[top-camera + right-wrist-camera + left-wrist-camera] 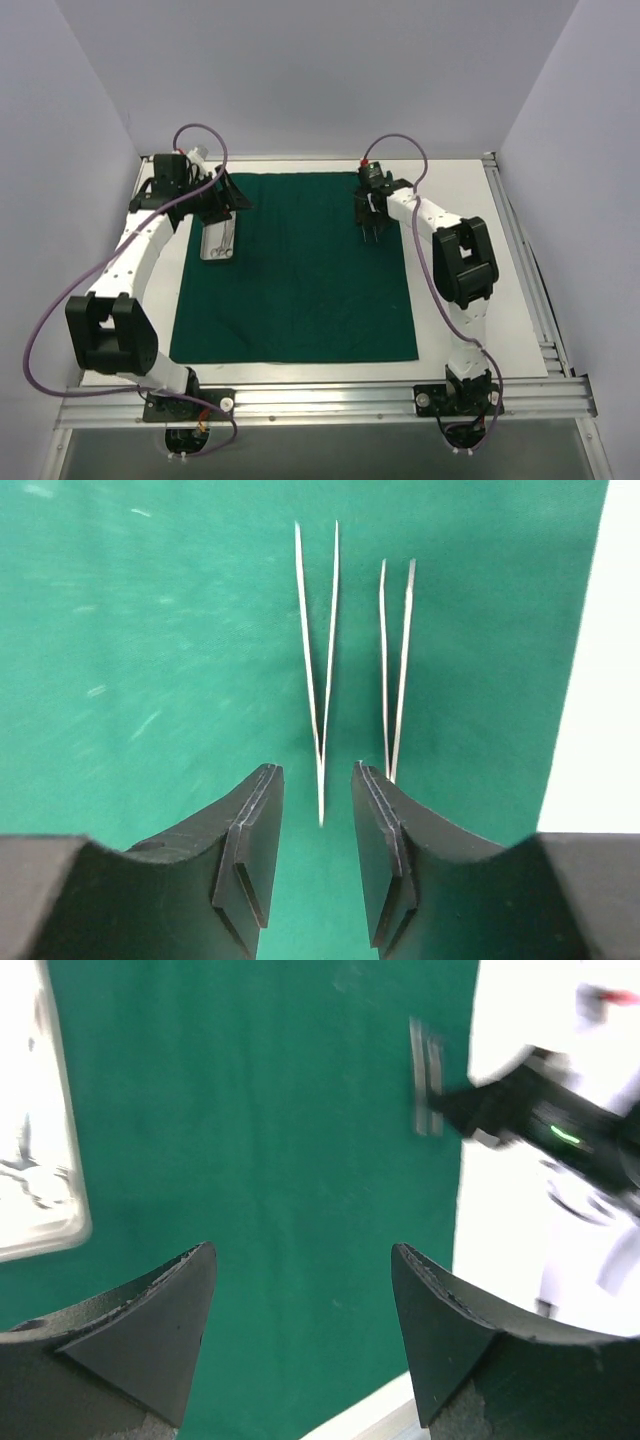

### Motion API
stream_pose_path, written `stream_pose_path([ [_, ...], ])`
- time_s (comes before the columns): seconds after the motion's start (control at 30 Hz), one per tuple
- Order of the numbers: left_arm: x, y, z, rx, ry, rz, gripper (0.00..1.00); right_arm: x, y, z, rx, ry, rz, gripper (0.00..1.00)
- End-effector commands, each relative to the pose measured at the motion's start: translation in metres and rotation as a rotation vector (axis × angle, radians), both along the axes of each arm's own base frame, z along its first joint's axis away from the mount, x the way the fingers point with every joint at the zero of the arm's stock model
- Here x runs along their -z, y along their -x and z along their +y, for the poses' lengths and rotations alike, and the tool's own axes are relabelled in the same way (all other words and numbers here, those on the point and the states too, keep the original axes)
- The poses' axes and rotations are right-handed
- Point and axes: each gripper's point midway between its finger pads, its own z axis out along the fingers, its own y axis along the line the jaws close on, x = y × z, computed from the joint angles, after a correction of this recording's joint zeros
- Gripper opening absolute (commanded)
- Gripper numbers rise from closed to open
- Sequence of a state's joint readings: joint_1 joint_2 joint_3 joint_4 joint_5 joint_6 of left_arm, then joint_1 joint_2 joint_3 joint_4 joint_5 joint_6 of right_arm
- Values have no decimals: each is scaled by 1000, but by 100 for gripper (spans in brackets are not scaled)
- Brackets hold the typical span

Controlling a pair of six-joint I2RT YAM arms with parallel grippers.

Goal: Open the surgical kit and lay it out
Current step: Place the medical item in the surgical kit.

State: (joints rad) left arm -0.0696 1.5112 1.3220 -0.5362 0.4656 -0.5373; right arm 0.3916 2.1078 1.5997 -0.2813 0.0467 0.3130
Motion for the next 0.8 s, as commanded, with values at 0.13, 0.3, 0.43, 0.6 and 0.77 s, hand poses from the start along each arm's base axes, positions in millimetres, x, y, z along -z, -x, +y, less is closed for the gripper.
stream_pose_path([
  [0.13,38,-26,56,-90,-326,134,73,-134,28,-4,-41,-108,-240,35],
  [0.3,50,-55,77,-126,-439,172,56,-150,51,-9,-60,-126,-279,36],
  [0.43,76,-69,89,-135,-510,238,47,-159,66,-15,-70,-123,-290,36],
  [0.6,100,-73,101,-143,-580,295,44,-153,81,-9,-108,-163,-264,37],
  [0.77,120,-75,110,-148,-634,323,43,-149,86,-7,-120,-172,-257,37],
])
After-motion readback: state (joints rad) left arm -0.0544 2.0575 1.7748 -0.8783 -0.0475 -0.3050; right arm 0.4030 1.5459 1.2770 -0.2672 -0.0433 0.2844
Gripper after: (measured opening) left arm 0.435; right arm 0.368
